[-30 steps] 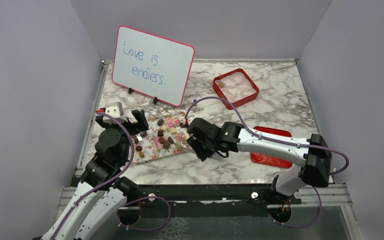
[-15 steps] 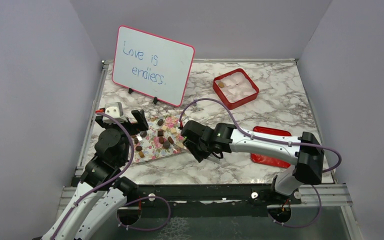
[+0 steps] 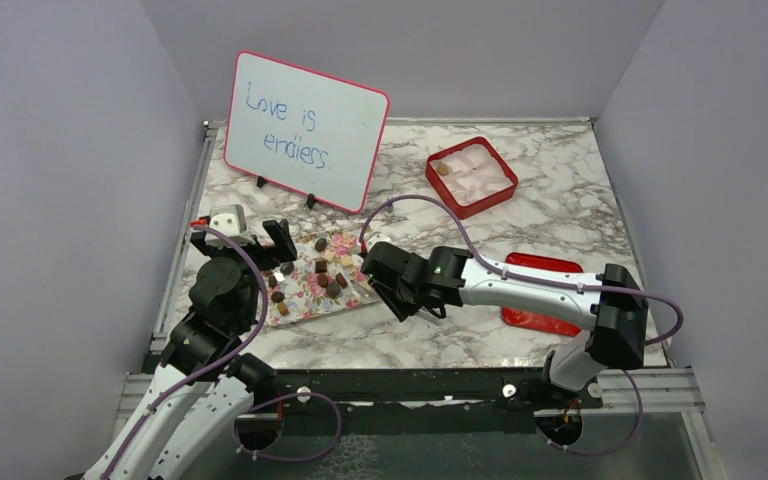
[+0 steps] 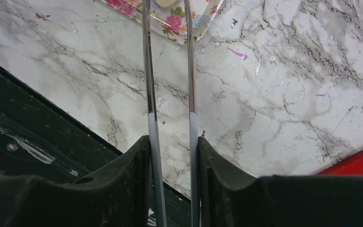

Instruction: Pack the chocolate

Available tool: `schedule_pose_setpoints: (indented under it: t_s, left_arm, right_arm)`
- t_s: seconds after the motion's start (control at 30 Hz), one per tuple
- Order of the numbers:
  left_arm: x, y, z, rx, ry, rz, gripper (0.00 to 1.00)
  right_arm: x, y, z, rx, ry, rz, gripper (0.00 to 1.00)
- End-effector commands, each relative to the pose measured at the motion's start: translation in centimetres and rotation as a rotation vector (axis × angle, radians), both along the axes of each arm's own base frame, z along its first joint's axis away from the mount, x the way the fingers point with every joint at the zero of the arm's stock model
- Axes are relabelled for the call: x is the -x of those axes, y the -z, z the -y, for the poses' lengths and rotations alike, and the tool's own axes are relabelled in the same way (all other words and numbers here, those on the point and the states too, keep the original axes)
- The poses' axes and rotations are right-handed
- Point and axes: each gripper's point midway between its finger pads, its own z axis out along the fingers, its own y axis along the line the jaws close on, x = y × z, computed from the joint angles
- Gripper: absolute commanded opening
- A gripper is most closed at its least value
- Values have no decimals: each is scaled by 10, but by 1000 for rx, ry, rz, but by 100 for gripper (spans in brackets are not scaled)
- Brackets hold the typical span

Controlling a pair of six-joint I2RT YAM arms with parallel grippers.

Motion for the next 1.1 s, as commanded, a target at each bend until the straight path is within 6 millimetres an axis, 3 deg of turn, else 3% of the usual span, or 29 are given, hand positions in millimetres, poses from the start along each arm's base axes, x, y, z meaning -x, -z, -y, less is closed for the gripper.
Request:
schedule_pose_setpoints:
  t_s: [0.0, 0.33, 0.6, 0.73, 1.07]
  left_arm:
    - [-1, -5, 0, -1, -3, 17, 99]
    - [-1, -3, 1, -6, 4, 11, 99]
    - [-1, -2, 5, -1, 21, 7, 99]
    - [-3, 1, 7, -9, 30, -5, 99]
    - [-14, 20, 27, -51, 104, -79, 99]
  right_arm:
    - [-6, -25, -3, -60, 30, 61, 29]
    - [-18, -52, -3, -117, 57, 142, 27]
    - [-50, -76, 15, -115, 117, 212, 27]
    - [-72, -91, 25, -142, 153, 239, 27]
    - [-162, -120, 76, -205, 358, 306, 27]
